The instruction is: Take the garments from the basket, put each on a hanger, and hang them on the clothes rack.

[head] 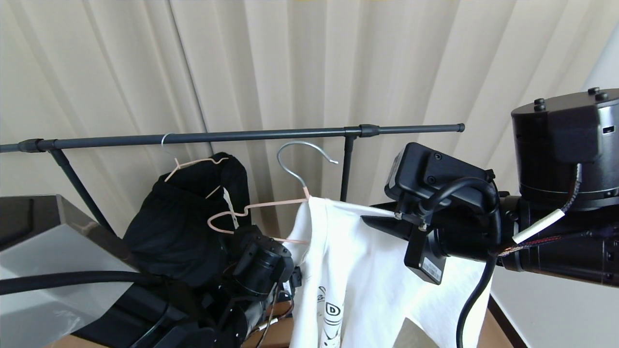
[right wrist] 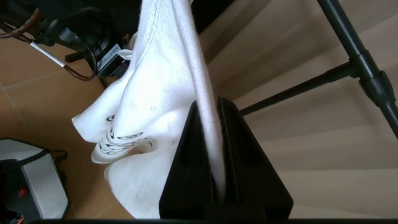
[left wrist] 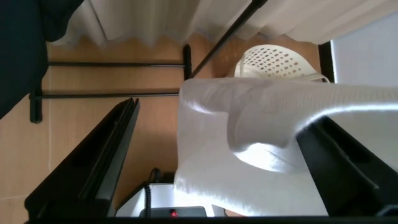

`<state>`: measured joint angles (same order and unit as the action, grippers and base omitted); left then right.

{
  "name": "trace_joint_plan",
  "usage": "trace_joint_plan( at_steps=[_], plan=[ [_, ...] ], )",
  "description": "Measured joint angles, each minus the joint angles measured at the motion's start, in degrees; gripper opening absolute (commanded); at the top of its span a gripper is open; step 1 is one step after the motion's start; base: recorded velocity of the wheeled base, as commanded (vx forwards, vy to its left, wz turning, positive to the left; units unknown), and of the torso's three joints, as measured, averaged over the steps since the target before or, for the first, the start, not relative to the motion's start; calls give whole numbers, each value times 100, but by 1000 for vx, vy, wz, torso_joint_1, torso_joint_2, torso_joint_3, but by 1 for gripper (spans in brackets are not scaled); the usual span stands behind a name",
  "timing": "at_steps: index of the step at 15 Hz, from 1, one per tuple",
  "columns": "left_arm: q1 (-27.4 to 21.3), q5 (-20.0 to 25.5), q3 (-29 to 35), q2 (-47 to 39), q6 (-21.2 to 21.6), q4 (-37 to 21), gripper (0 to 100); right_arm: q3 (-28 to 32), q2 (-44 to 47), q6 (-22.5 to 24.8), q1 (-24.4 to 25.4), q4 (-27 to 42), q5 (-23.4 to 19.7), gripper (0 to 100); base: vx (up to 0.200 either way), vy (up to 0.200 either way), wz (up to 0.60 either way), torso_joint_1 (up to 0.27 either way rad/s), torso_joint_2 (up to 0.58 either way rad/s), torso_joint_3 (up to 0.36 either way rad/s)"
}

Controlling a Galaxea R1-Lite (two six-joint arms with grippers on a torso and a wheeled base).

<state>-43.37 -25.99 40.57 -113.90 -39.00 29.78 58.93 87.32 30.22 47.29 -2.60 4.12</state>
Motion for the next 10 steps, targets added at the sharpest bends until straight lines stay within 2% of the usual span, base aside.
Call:
trace_joint_plan(
  at_steps=[3,4,6,10],
  plan=[
    [-63,-178,-212,-11,49,13,100,13,-22,0,-27,0,-2,0,0,0,0,0,0,0],
    [-67,-182,-290,-5,68,11,0,13,-35,0,-38,-5,-5,0,0,0,0,0,0,0],
    [-76,-187,-424,106,150,104,0,-13,-59,-20,-145,-7,-16,0,0,0,0,0,0,0],
    [-74,-212,-656,555,599,289,0,-193,-171,-397,-286,-11,-56,0,0,0,0,0,0,0]
  ],
)
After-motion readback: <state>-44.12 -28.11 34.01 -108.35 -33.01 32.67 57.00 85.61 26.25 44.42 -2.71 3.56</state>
